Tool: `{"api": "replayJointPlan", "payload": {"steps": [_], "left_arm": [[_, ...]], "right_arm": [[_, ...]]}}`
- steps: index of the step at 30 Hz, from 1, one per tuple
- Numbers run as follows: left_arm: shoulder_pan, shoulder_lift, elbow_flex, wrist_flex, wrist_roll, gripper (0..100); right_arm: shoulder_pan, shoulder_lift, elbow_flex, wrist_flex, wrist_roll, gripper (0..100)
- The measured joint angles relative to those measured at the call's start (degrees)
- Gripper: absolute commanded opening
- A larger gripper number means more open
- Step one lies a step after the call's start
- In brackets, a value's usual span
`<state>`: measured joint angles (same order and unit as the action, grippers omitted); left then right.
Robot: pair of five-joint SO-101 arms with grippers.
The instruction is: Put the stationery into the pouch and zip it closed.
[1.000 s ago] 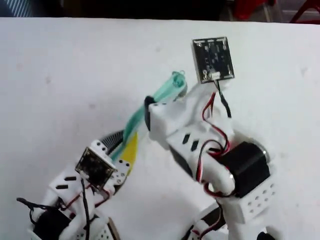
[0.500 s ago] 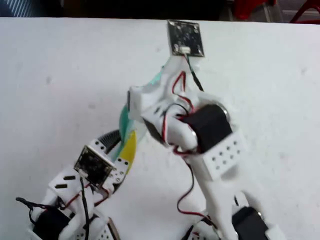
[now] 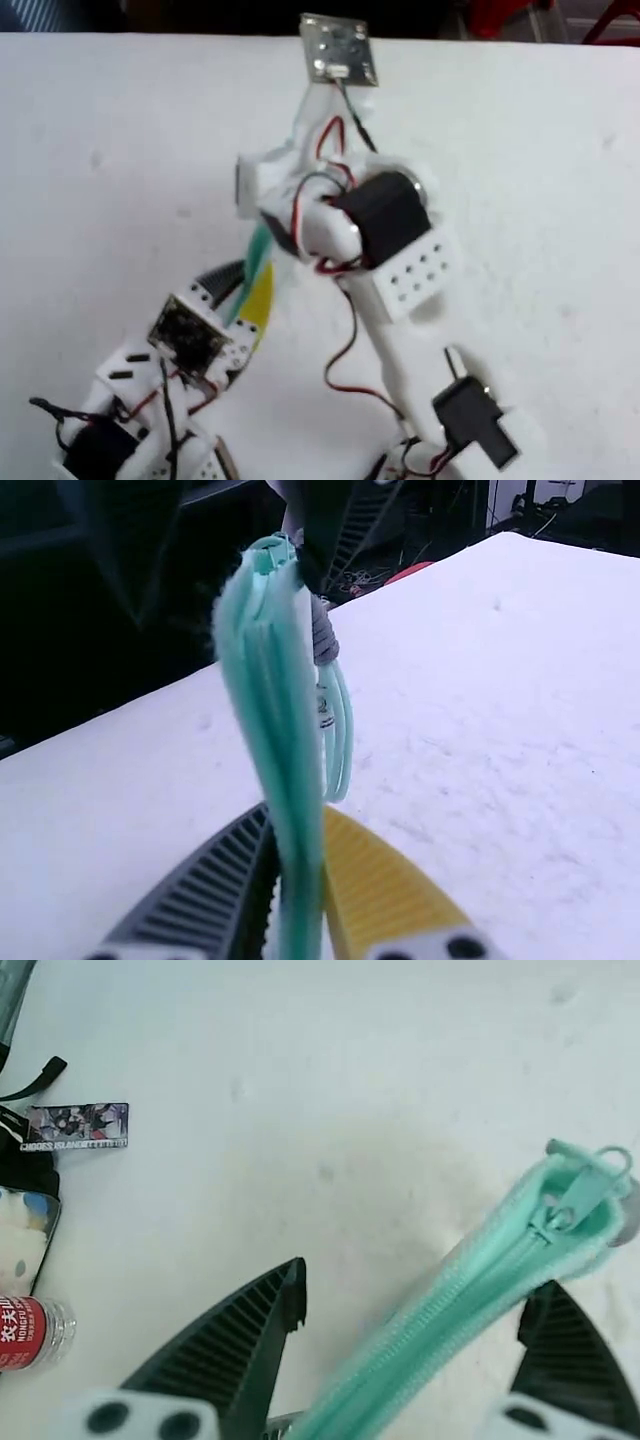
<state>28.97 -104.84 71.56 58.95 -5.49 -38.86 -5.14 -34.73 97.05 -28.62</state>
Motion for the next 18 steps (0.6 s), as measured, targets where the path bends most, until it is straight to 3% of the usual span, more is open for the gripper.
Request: {"api": "replayJointPlan", "payload": {"steps": [8,12,16,18], "left_arm": [[0.0,0.0,0.0,0.0,0.0,2],[0.09,0.0,0.0,0.09,0.09,5],[0.0,0.62,-1.41,1.14,0.44,23],[-2.46,0.62,-4.22,4.22,4.4,28]], "right_arm": [[4.4,1.23,5.36,0.0,0.88,1.2],[7.3,0.97,8.44,0.0,10.2,1.7],[8.97,-0.09,11.96,0.0,19.08,1.8],[9.76,0.26,12.31,0.0,23.38,1.8]]}}
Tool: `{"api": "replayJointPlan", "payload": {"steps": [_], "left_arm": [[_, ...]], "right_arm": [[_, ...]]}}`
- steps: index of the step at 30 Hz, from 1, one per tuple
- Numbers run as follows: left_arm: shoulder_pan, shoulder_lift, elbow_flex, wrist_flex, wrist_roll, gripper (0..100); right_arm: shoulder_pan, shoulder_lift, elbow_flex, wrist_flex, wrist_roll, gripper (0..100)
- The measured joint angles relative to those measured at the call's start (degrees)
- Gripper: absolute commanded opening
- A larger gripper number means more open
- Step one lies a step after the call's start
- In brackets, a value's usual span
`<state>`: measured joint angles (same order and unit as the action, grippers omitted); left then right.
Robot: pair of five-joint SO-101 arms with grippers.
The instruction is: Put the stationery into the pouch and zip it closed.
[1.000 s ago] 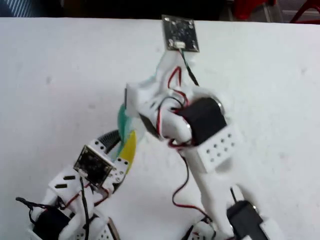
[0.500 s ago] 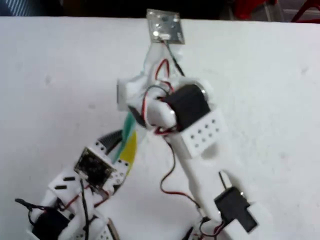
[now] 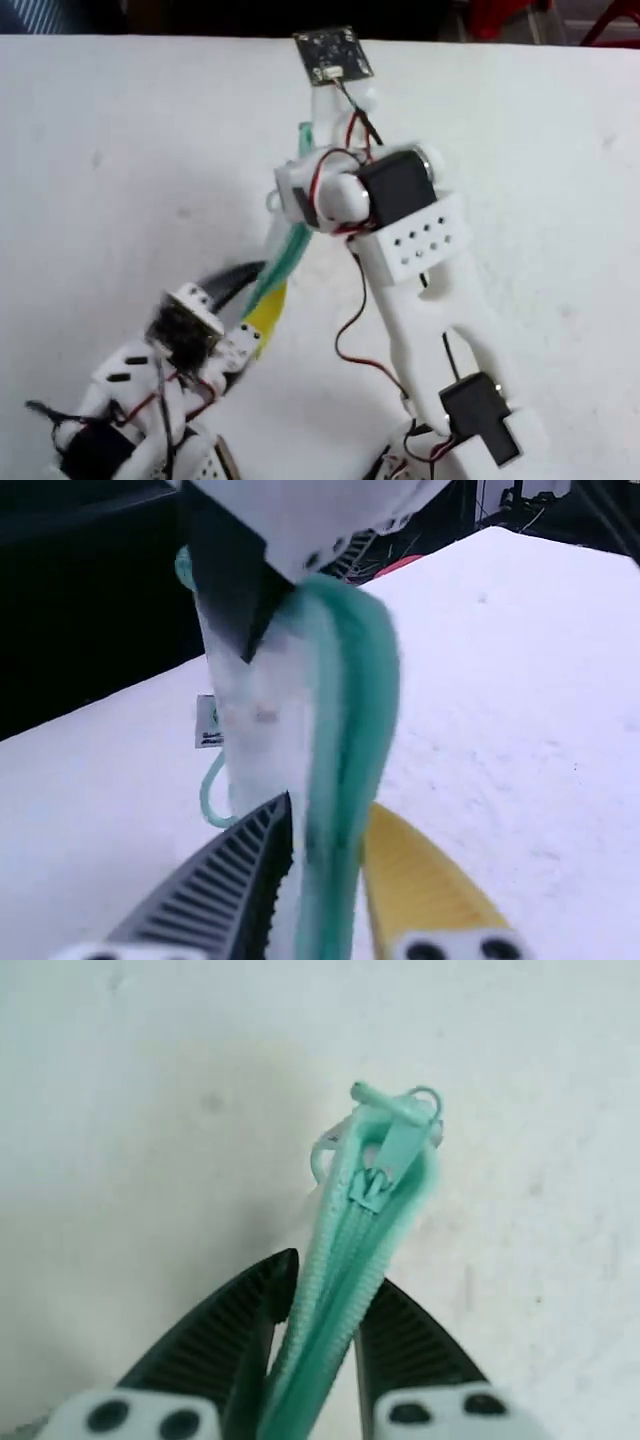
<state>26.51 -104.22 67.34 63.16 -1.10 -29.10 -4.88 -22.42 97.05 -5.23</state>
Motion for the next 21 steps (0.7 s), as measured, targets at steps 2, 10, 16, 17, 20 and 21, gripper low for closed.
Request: {"api": "replayJointPlan", "payload": {"steps": [2,10,16,17,20,21], "left_arm": [[-4.84,0.09,-2.9,3.78,6.24,29],[-25.32,-0.88,-13.54,10.64,9.67,29],[-29.63,-0.88,-7.74,5.98,10.99,29],[-30.59,-0.88,-5.27,3.78,11.87,28],[-34.55,-0.7,2.55,-3.87,15.21,24],[-36.22,-0.62,4.92,-6.59,16.62,23]], "right_arm": [[0.18,-0.09,0.44,-0.97,3.78,1.8],[0.62,0.0,-4.31,-8.35,8.53,1.7],[-2.46,0.0,-5.71,-8.88,8.7,1.7],[-3.78,0.0,-5.71,-8.88,8.7,1.7],[-8.26,0.0,-5.71,-10.64,8.7,1.7],[-9.58,0.0,-5.71,-12.04,8.7,1.7]]}}
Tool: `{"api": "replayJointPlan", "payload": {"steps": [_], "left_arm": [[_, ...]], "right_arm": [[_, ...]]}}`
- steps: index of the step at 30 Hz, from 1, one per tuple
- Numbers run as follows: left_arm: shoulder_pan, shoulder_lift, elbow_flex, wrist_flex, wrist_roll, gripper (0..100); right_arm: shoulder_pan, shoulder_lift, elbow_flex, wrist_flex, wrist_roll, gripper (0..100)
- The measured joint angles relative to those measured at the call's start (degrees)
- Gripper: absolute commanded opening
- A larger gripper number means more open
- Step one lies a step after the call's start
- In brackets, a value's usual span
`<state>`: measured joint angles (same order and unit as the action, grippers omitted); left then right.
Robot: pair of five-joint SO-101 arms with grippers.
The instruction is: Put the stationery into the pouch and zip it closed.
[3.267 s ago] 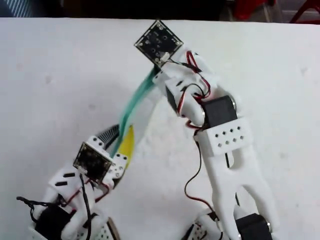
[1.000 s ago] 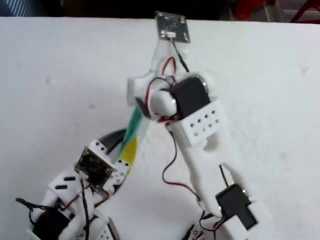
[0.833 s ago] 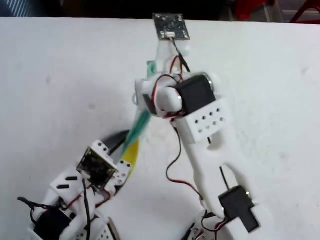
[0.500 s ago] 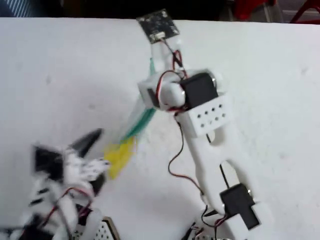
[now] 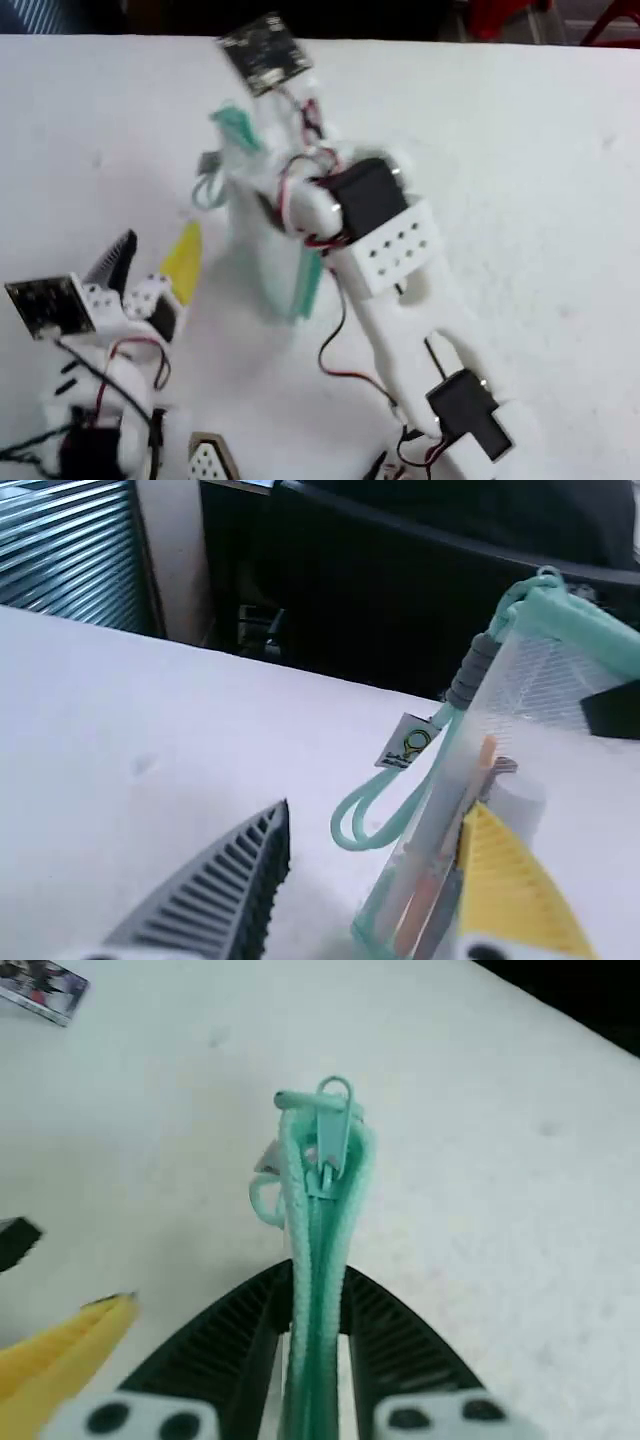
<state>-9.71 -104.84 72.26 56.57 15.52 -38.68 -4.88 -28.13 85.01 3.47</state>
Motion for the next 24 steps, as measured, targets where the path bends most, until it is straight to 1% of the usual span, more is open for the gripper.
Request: {"api": "replayJointPlan", "payload": {"steps": [3,5,9,13,16,20,24], "left_arm": [[-4.31,0.26,4.4,-5.8,3.43,23],[-6.07,0.26,4.92,-7.12,4.57,23],[-6.77,0.09,5.1,-7.65,5.1,23],[-6.33,0.44,5.45,-7.65,5.1,23],[-6.15,0.09,5.45,-7.74,5.1,23],[-6.07,0.44,6.59,-7.82,5.1,23],[-6.07,0.18,6.59,-7.82,5.1,23]], "right_arm": [[-2.64,0.0,0.0,-5.63,0.0,1.7],[-2.73,0.0,0.0,-9.14,0.0,1.7],[0.53,-0.09,2.73,-11.69,-2.2,1.7],[8.35,0.0,13.63,-15.38,-6.33,1.7],[15.03,-2.99,24.88,-22.07,-6.33,1.7],[24.26,-6.24,42.81,-33.23,-1.76,1.7],[33.23,-8.62,58.46,-43.87,4.48,1.7]]}}
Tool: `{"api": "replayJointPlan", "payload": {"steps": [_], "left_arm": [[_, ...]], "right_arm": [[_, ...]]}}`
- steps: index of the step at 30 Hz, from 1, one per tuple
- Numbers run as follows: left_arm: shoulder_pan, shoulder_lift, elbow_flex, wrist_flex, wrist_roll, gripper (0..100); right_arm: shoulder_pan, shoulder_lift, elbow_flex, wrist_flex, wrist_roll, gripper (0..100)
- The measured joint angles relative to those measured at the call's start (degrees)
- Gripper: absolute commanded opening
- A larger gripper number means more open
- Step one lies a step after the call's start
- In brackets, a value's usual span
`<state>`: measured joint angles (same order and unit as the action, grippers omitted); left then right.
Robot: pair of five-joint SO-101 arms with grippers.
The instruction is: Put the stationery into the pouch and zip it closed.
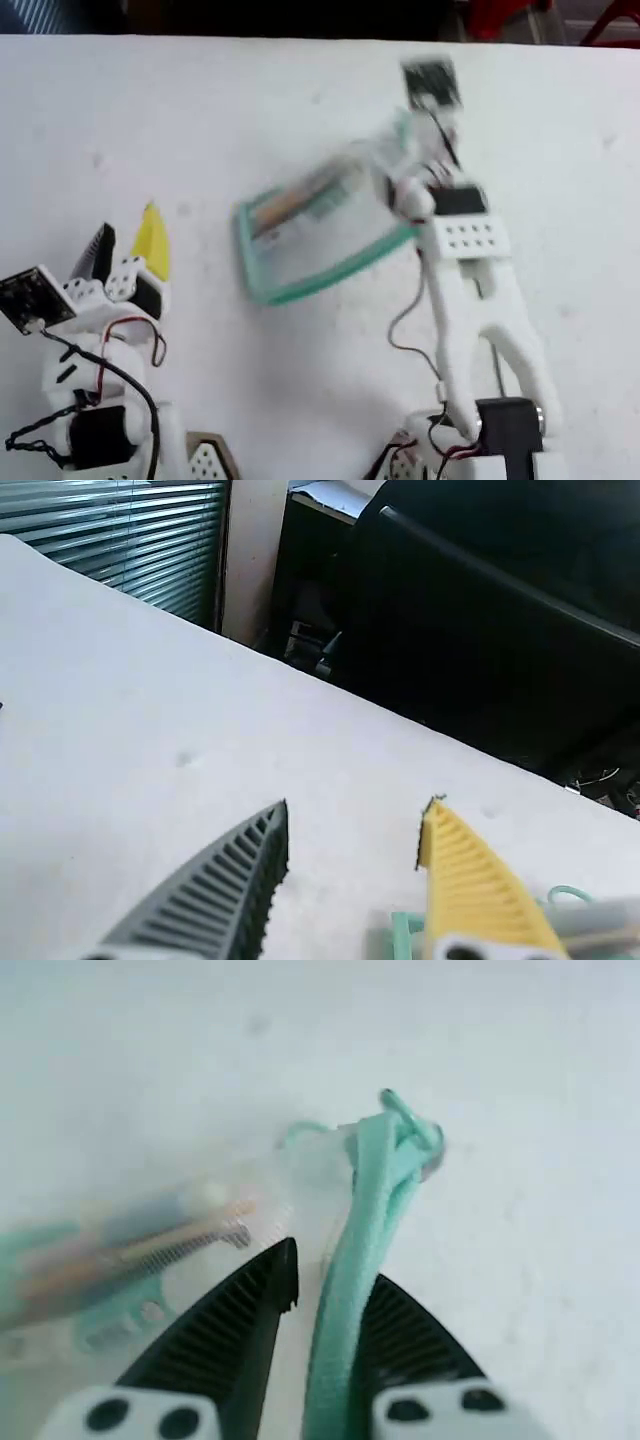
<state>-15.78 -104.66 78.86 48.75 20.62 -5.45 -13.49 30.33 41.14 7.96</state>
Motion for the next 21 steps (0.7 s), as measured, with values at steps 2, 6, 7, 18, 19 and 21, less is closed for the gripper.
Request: {"api": "replayJointPlan", "payload": {"steps": [2,6,7,18,19,21], "left_arm": [[0.09,0.0,0.0,0.0,0.0,23],[2.11,-0.09,0.0,0.0,0.0,23],[2.64,-0.09,0.0,0.0,0.0,23],[7.21,0.18,0.62,-0.09,-3.78,23],[7.12,0.0,0.62,-0.09,-3.78,24],[7.12,-0.09,0.62,-0.09,-3.96,26]], "right_arm": [[1.41,-0.7,6.07,-2.99,3.08,1.7],[0.97,-3.6,13.19,-4.66,9.23,1.7],[0.53,-3.78,15.03,-4.84,10.73,1.7],[-5.98,-4.13,17.14,-5.01,9.23,37.8],[-5.27,-4.04,17.23,-4.57,8.79,39.6],[-3.6,-3.78,17.58,-3.78,9.14,38.0]]}}
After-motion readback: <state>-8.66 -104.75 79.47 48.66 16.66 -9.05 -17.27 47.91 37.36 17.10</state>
